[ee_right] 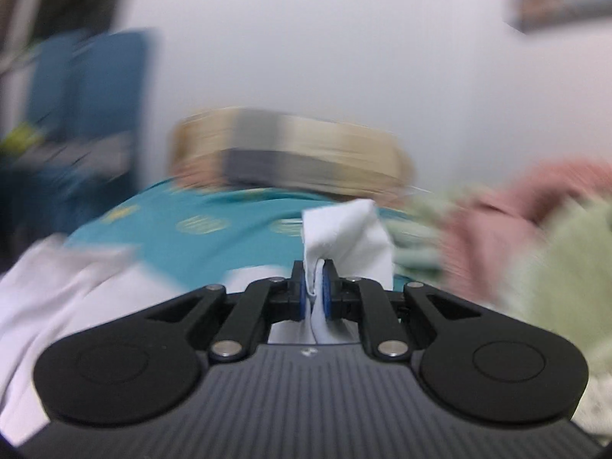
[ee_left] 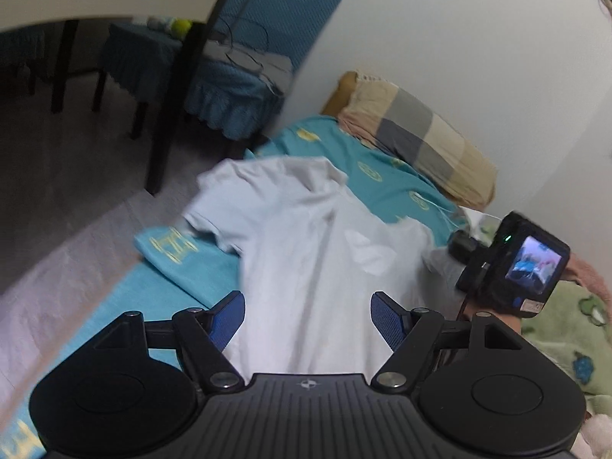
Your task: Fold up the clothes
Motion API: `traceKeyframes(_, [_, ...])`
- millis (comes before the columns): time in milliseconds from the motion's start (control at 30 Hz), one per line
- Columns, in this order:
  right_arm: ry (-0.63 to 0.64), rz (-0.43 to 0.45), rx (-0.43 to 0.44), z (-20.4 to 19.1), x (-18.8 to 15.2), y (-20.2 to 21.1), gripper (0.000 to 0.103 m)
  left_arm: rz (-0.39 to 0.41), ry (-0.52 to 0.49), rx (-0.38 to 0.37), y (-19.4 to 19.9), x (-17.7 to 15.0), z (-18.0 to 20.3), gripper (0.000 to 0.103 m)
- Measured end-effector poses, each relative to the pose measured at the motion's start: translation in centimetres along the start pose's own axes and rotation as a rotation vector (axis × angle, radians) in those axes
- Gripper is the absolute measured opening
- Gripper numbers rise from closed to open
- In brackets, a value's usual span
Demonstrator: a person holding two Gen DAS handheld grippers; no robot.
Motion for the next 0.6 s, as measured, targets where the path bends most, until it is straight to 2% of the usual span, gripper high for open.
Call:
traceKeyframes(67, [0.055, -0.058, 0.084, -3.1, -1.4, -0.3, 0.013, 0.007, 0.016, 0.015, 0.0, 0.8, -1.2, 0.075])
traceKeyframes(133, [0.050, -0.148, 0.179, -5.1, -3.0, -1.1, 0.018, 0.015, 0.032, 0.030, -0.1, 1.6, -2.3, 0.075])
traceKeyframes(200, [0.023, -0.215, 0.255, -5.9, -4.2, -1.3, 0.053, 0.022, 0.048, 0.045, -0.1, 2.4, -3.5, 0.074])
traceKeyframes(267, [0.009, -0.197, 0.290, -6.5, -4.1, 1.0, 0.070, 0.013, 0.042, 0.045, -0.4, 2.3, -3.4, 0.074])
traceKeyframes(300, [-0.017, -0.192, 0.309, -6.1, -3.7, 2.3, 0.075, 0.009, 0.033, 0.042, -0.6, 2.0, -3.0, 0.074])
traceKeyframes(433, [-0.119, -0.175, 0.380, -4.5, -2.3, 8.0, 0.076, 0.000, -0.007, 0.022, -0.9, 1.0, -1.6, 0.074])
traceKeyframes(600, [-0.227, -0.176, 0.416, -0.6, -1.9, 17.0, 0.076, -0.013, -0.052, -0.019, -0.6, -0.4, -0.2, 0.074])
Point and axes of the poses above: each gripper's, at about its wrist camera, not at the fingertips, and y roughly against the way its jaws point, z to its right, x to its top, the point moved 5 cm from there along -y, roughly the way its jaws point, and after that the axes turned 10 degrees about x, right-handed, at the moved point
